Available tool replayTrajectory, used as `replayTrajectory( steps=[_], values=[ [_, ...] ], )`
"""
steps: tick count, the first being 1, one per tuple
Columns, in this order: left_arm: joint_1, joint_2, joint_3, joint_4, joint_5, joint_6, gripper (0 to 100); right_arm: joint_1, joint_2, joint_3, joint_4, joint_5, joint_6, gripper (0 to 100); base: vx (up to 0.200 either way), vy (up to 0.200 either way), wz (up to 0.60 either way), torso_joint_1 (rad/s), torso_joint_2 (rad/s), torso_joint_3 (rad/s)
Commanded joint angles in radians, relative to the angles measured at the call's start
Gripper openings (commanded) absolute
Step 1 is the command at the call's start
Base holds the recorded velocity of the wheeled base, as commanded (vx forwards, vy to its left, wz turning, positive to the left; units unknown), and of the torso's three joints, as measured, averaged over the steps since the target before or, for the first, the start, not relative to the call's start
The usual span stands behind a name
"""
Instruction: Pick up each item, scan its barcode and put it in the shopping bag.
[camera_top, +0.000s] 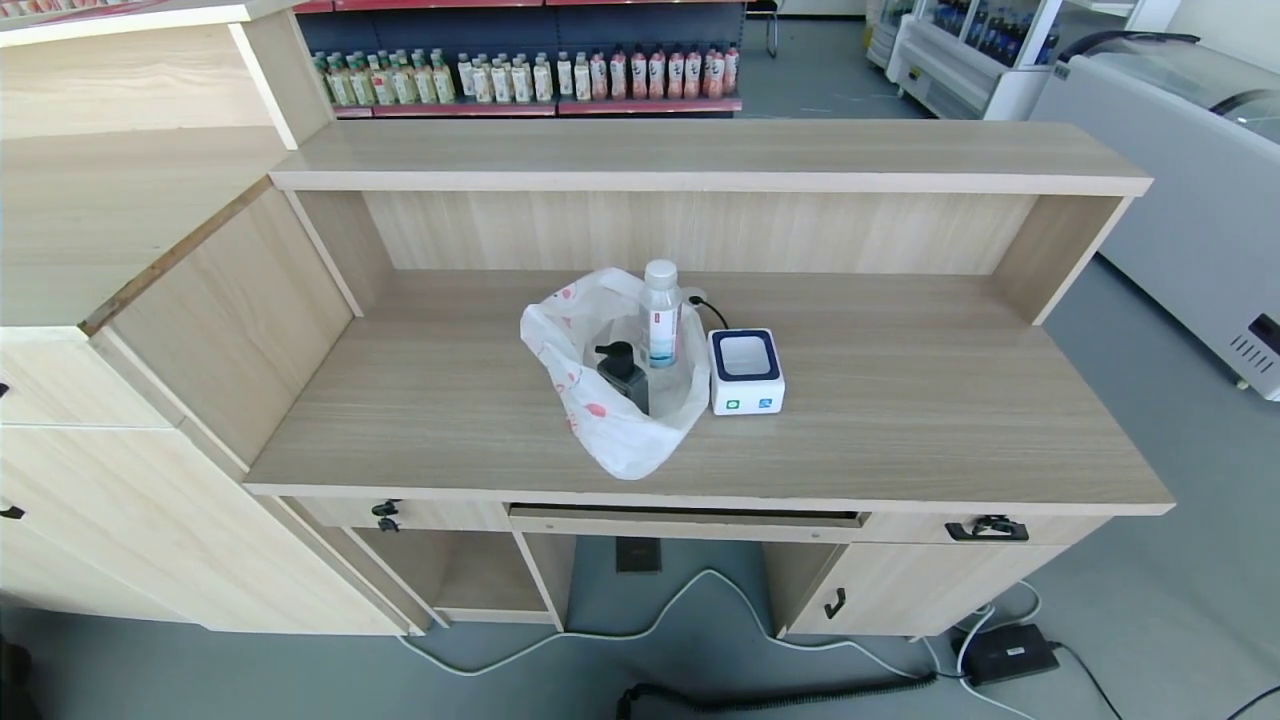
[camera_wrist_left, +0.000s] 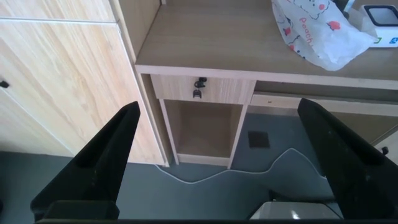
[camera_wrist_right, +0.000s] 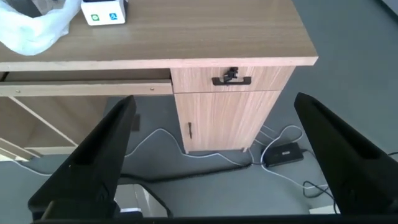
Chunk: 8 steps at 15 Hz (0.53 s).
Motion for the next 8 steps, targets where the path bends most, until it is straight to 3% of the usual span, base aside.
replayTrajectory(
  steps=[1,8],
  values=[
    [0.000,0.000,0.000,-0.001,0.000,0.000,100,0.013,-0.040,0.000,0.000,0.000,0.002,100,0.000,0.000,0.00,0.000,0.00,0.000],
    [0.000,0.000,0.000,-0.001,0.000,0.000,100,0.013,-0.040,-0.006,0.086,-0.004,0.099,100,0.000,0.000,0.00,0.000,0.00,0.000]
  ],
)
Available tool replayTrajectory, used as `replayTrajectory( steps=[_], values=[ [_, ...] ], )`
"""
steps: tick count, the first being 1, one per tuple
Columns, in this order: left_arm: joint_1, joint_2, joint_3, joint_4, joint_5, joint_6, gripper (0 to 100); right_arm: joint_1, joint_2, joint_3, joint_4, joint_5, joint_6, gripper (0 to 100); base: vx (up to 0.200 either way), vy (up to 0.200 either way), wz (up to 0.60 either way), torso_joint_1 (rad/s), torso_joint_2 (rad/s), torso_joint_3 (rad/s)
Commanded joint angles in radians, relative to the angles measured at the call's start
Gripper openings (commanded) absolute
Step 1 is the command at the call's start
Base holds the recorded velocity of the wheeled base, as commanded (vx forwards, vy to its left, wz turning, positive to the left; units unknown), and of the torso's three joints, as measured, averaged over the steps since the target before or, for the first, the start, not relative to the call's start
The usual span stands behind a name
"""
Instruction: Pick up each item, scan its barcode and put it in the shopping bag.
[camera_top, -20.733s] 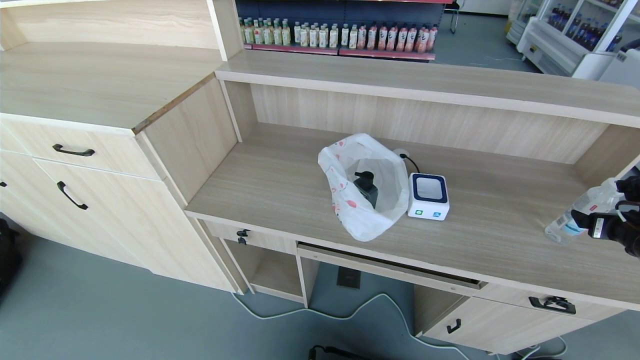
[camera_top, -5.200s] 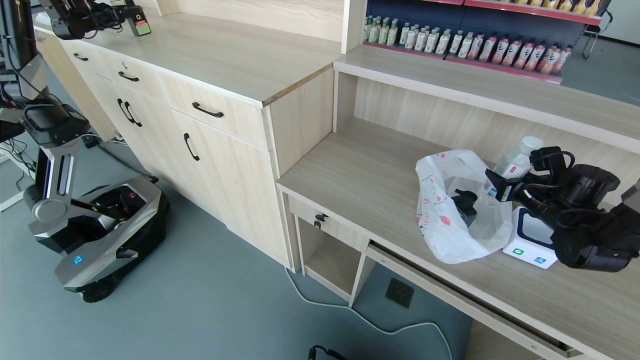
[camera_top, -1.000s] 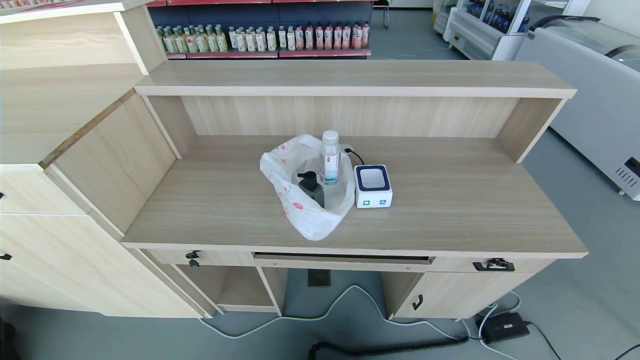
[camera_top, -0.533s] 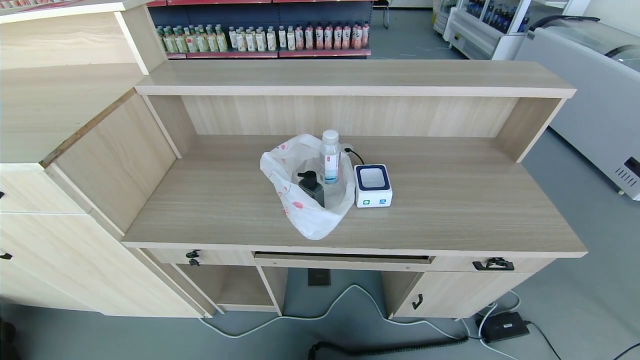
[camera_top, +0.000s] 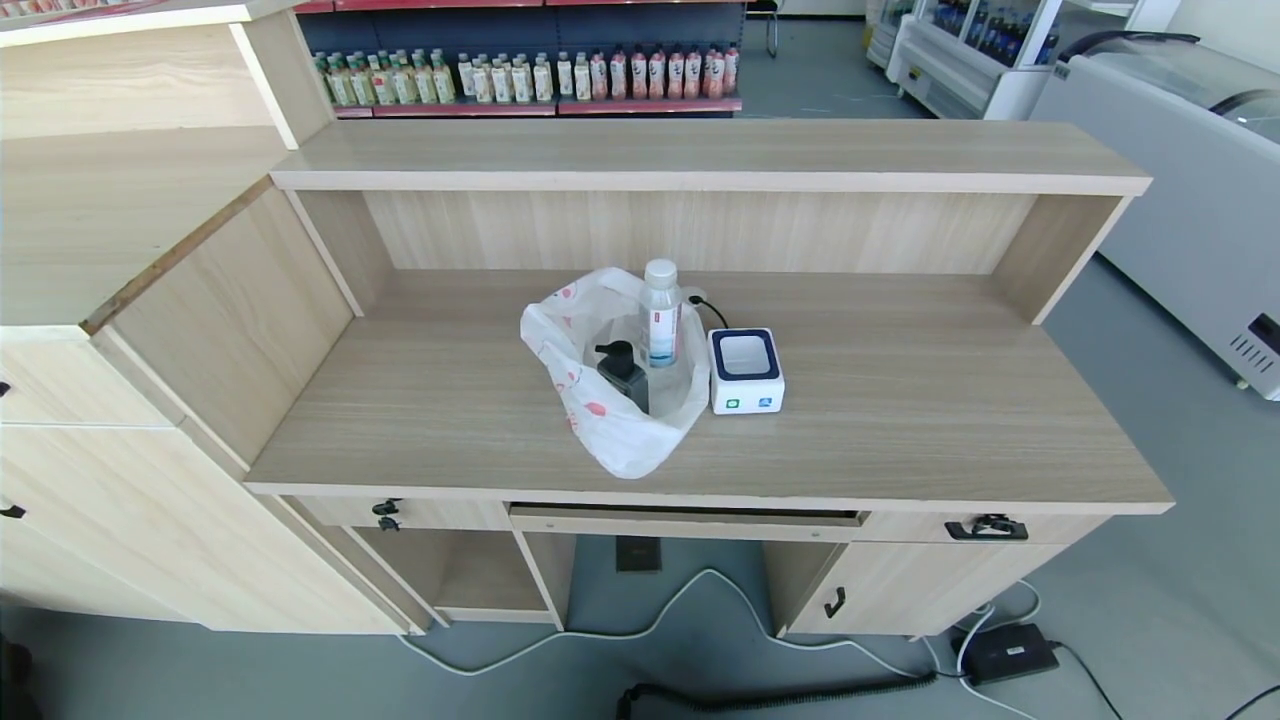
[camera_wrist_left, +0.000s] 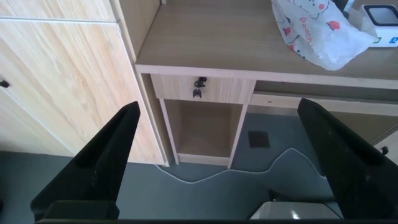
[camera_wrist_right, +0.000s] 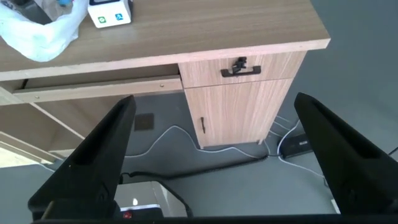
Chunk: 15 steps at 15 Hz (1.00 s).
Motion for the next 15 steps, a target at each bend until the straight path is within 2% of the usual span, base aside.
replayTrajectory(
  steps=[1,15],
  values=[
    [0.000,0.000,0.000,-0.001,0.000,0.000,100,0.000,0.003,-0.001,0.006,0.000,0.000,100,0.000,0.000,0.00,0.000,0.00,0.000],
    [0.000,0.000,0.000,-0.001,0.000,0.000,100,0.000,0.003,-0.001,0.006,0.000,0.003,100,0.000,0.000,0.00,0.000,0.00,0.000]
  ],
)
